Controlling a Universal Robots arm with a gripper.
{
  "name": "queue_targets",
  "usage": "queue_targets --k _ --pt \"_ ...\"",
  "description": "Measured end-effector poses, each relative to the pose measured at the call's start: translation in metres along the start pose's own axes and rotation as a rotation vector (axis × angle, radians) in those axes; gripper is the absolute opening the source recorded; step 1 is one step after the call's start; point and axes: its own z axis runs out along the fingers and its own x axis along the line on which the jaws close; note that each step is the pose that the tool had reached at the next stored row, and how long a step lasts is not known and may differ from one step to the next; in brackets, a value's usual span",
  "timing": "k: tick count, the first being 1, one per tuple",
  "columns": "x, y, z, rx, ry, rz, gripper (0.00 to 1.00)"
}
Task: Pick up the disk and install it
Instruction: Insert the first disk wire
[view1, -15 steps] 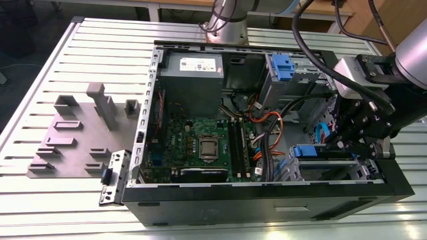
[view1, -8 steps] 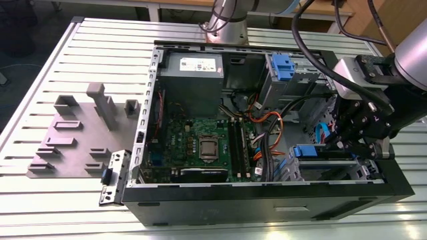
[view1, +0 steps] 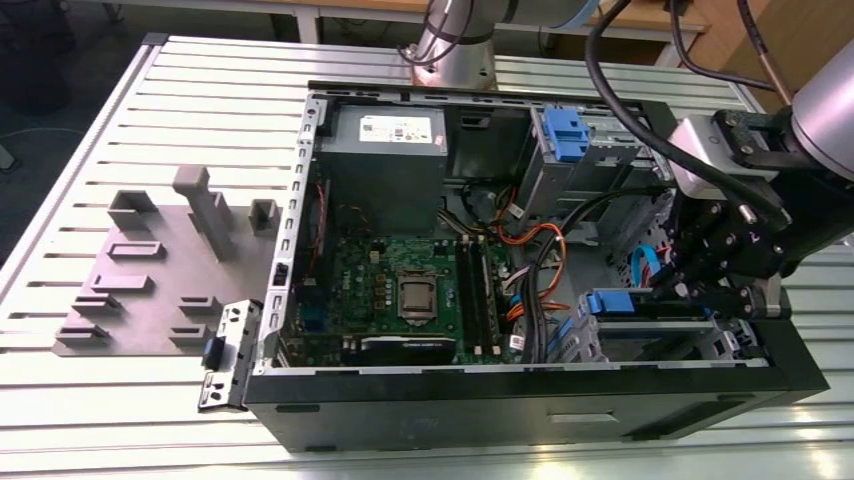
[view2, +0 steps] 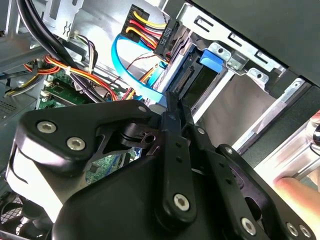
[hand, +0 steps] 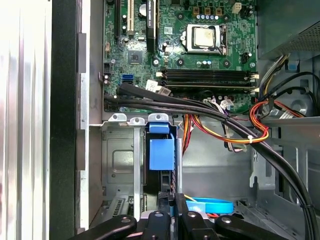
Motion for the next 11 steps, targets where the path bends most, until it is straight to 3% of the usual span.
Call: queue_targets --k 11 --pt "0.0012 0.0007 0.0000 -0.0001 -0.0026 0.000 0.16"
